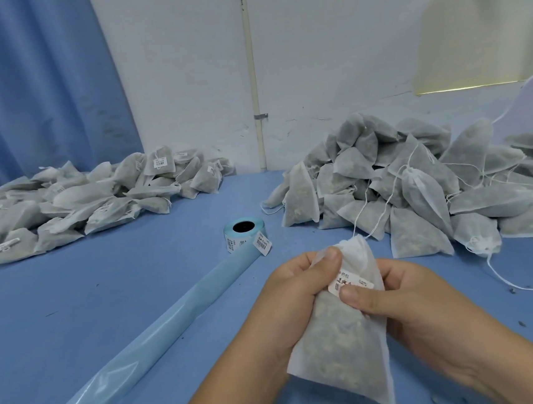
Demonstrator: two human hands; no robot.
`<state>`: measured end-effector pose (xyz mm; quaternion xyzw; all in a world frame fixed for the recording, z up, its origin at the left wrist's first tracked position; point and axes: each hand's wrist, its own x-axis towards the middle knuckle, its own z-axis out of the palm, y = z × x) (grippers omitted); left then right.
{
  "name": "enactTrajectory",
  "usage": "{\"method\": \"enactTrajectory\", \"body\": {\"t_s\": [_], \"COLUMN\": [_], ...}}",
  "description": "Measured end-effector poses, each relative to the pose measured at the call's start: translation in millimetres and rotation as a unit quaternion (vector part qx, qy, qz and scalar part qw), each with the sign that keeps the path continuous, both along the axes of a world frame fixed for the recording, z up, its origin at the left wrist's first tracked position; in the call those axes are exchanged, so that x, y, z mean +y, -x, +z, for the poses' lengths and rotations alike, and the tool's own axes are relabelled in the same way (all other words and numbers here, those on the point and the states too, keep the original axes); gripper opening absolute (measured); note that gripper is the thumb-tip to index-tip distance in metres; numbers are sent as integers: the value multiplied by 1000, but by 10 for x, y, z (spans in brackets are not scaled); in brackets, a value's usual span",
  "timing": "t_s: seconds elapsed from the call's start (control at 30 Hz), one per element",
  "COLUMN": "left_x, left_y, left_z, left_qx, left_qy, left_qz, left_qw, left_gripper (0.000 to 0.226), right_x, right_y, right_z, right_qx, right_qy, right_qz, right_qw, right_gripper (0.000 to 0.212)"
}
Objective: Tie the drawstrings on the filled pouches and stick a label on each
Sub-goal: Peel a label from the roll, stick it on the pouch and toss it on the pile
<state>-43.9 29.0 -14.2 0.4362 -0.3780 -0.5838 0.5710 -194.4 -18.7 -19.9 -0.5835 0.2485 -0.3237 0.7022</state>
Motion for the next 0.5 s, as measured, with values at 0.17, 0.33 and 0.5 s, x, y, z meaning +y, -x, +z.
{"method": "enactTrajectory", "body": {"t_s": [0.17, 0.33, 0.5], "left_x": [8, 13, -15], "left_y": [-60, -134, -202], "left_z": [-12, -24, -15], "left_qx": [-132, -189, -57], "left_qy": [40, 29, 21], "left_qz": [-16, -89, -82], "left_qw": [990, 978, 995], "left_gripper": [41, 28, 16], "right_x": [48, 68, 27], "right_y": [-8, -42, -45], "right_z": [4, -45, -69], "right_qx": [39, 85, 42], "right_qy": [33, 45, 9], "right_qz": [-71, -130, -68], "right_qw": [996, 987, 997], "right_gripper": [40, 49, 45]}}
